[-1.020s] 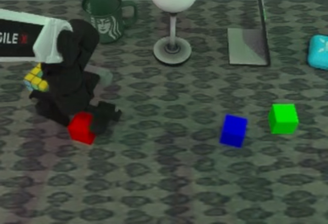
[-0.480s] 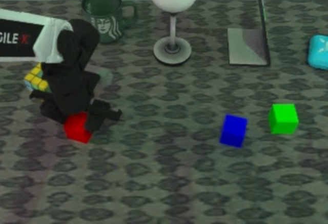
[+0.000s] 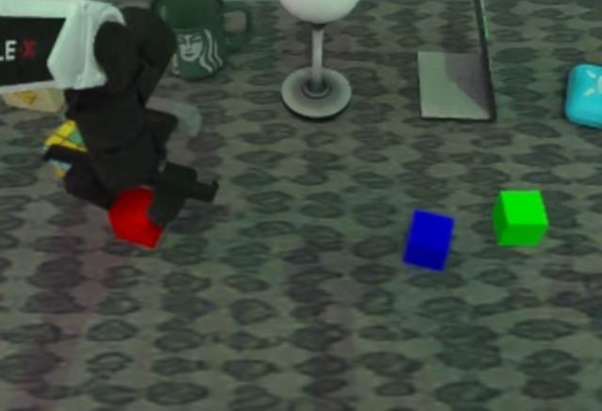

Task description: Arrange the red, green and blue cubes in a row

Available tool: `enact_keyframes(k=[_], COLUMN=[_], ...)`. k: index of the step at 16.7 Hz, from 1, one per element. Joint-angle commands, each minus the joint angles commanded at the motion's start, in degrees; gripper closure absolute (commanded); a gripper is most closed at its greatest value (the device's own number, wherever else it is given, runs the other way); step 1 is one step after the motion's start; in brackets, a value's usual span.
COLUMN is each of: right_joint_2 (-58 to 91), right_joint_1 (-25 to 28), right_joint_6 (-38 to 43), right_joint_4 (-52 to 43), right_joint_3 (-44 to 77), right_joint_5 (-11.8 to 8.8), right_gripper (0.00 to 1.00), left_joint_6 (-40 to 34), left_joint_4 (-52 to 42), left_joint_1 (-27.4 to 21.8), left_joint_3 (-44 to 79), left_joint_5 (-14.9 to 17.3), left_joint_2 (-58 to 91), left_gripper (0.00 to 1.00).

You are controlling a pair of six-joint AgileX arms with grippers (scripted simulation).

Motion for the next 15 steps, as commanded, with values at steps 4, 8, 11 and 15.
enact_keyframes(k=[4,8,11,15], right_joint_2=[0.0,0.0,0.0,0.0], right_joint_1=[0.0,0.0,0.0,0.0], right_joint_6=[0.0,0.0,0.0,0.0], right_joint_4=[0.0,0.0,0.0,0.0], right_joint_3=[0.0,0.0,0.0,0.0], right_joint_5=[0.0,0.0,0.0,0.0], right_gripper=[0.0,0.0,0.0,0.0], left_joint_6=[0.04,0.14,-1.94,-12.97], left_joint_4=[-7.24,-7.5,-7.77,-8.71], left_joint_1=[0.44,0.17,-1.23,-6.91], left_joint_3=[3.94,4.07,4.08,3.09], left_joint_5=[-0.02,-0.06,-0.13,-0.47], left_joint_2=[-3.26,-3.38,-3.55,-5.08], left_gripper=[1.0,1.0,1.0,1.0])
